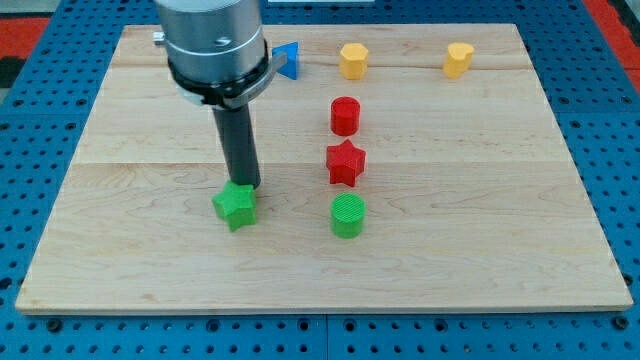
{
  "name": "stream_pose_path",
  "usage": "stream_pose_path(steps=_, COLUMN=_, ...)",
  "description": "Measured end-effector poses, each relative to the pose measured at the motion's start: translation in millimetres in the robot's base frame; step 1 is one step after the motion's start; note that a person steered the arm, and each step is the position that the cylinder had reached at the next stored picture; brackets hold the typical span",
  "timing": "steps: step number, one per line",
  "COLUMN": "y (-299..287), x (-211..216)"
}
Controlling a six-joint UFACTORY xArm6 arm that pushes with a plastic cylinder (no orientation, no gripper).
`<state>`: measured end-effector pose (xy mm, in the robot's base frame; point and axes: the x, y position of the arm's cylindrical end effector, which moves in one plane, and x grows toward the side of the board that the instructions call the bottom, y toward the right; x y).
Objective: Move the green star to the bottom center
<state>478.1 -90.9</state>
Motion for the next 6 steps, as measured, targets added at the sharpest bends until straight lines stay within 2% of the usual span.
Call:
stream_pose_path(steps=1, y=-10.8, x=18.9)
stream_pose_path(steps=3, y=-57.3, x=29.6)
stream_pose_path(steps=5, y=17.1, x=65.9)
stream_pose_path(steps=6, y=19.7, x=76.2)
